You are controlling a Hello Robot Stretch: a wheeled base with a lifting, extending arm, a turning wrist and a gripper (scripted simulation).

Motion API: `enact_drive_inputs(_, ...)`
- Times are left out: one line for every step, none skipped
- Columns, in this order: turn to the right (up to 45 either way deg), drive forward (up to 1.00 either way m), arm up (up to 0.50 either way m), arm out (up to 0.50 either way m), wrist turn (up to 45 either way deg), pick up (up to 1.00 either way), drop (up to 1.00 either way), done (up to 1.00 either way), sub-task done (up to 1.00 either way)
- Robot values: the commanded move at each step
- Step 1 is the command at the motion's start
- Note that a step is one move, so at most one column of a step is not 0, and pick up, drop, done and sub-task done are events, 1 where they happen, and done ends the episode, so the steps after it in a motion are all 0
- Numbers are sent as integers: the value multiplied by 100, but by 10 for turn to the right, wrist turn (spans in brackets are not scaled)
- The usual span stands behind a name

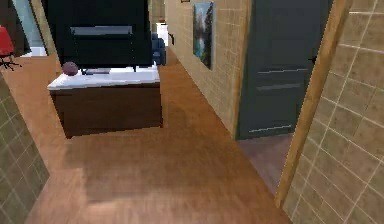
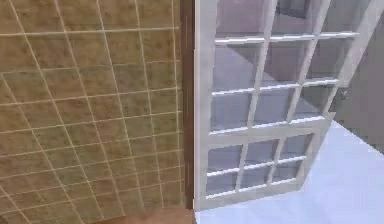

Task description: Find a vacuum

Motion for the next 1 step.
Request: enact_drive_inputs(0,100,0,0,0,0,0,0,0)
